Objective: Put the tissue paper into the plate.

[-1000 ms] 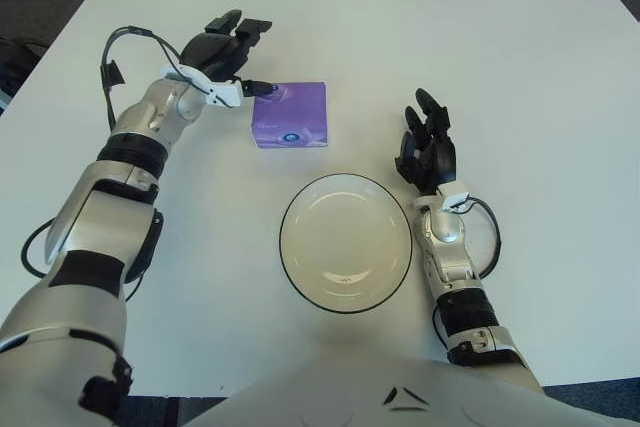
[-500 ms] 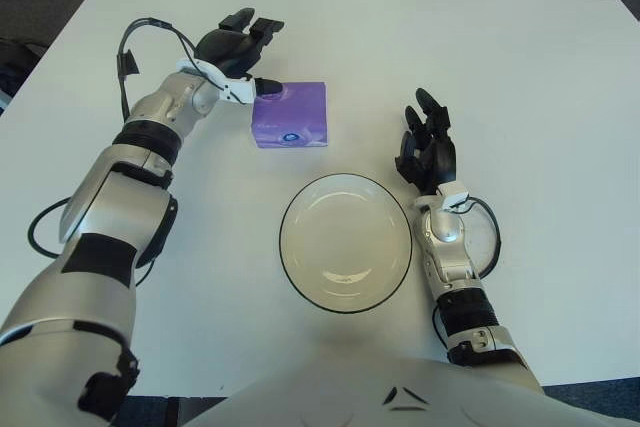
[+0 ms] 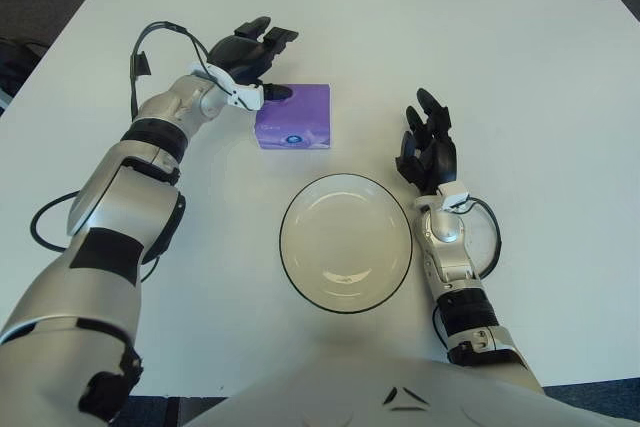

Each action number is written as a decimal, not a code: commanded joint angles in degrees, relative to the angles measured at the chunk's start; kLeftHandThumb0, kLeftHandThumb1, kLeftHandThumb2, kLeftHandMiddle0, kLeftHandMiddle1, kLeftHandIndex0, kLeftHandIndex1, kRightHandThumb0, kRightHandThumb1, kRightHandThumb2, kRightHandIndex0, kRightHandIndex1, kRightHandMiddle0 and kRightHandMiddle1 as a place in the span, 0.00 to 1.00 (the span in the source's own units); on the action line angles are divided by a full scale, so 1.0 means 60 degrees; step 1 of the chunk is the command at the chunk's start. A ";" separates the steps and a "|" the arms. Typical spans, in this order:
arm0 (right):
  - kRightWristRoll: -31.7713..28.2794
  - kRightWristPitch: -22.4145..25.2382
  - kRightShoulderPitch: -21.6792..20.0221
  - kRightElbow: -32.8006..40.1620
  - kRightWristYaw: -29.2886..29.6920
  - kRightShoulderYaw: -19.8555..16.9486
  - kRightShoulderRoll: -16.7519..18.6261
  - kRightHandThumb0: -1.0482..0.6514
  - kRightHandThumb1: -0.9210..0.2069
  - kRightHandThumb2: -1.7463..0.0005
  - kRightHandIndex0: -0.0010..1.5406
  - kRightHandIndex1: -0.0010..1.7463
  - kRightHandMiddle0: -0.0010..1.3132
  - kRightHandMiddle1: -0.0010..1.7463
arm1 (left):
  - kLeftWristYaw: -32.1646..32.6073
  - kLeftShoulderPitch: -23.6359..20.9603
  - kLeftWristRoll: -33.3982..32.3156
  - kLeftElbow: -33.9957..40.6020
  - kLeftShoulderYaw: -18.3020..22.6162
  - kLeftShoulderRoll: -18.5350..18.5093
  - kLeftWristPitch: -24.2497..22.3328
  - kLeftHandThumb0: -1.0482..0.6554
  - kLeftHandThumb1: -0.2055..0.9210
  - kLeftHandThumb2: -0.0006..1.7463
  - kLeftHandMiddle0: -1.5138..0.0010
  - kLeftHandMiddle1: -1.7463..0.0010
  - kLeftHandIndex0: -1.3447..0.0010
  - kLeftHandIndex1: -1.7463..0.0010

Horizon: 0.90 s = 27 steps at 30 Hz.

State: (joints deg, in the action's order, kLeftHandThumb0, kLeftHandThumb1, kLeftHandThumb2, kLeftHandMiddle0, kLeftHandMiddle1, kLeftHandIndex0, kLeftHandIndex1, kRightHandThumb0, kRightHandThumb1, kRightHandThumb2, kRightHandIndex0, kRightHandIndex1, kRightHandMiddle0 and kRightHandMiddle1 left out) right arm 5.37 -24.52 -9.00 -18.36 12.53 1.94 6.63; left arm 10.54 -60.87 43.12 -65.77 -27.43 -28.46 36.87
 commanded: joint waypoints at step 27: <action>0.0095 0.0988 0.0871 -0.1708 0.0082 -0.0044 -0.0015 0.19 0.00 0.57 0.19 0.01 0.00 0.26 | -0.1553 -0.0074 -0.1517 0.1977 0.1237 -0.1178 0.1272 0.02 1.00 0.30 0.91 0.99 1.00 0.65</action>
State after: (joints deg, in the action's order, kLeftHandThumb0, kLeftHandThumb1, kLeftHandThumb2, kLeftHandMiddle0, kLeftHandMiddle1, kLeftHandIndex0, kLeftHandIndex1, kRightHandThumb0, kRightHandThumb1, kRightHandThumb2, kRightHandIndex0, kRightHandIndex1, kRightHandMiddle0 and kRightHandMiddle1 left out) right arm 5.62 -24.39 -10.21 -19.45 12.72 2.09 6.62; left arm 1.33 -60.95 35.04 -55.67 -21.62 -33.69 43.59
